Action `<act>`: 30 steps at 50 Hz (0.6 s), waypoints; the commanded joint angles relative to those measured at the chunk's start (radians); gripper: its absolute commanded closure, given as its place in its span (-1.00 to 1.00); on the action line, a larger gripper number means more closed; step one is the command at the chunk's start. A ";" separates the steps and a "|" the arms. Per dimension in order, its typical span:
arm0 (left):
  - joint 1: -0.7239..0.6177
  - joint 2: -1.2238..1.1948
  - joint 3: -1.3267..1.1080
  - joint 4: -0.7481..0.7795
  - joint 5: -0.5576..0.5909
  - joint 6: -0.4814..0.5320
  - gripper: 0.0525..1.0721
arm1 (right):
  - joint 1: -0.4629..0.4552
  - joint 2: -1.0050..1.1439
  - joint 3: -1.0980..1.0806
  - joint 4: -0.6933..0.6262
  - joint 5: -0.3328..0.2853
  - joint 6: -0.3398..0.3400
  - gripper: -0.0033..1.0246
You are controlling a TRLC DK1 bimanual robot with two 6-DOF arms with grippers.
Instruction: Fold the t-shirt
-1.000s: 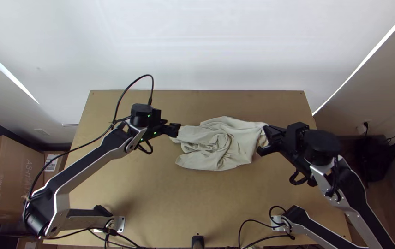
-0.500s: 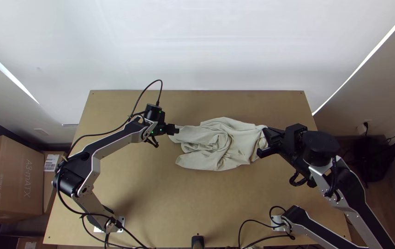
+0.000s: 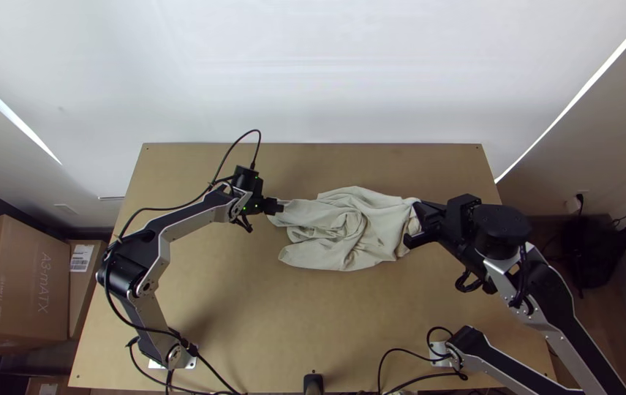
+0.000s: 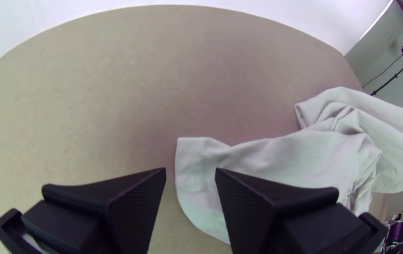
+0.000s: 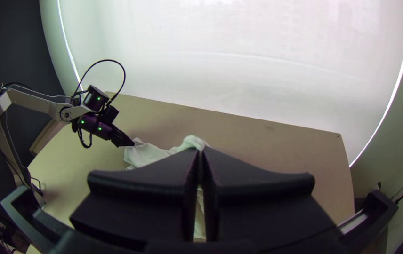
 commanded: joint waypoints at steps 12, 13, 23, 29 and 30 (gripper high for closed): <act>0.011 -0.056 -0.038 0.121 -0.039 -0.027 0.95 | -0.043 0.021 -0.003 0.038 0.006 -0.045 0.95; 0.014 -0.068 -0.038 0.121 -0.039 -0.027 0.95 | -0.054 0.022 -0.003 0.040 0.006 -0.050 0.95; 0.083 -0.208 0.005 0.109 -0.035 -0.050 0.95 | -0.168 0.075 0.020 0.071 0.006 -0.091 0.95; 0.120 -0.306 0.039 0.098 -0.035 -0.084 0.95 | -0.241 0.134 0.057 0.078 0.006 -0.092 0.95; 0.123 -0.324 0.042 0.098 -0.035 -0.087 0.95 | -0.258 0.148 0.065 0.078 0.006 -0.092 0.95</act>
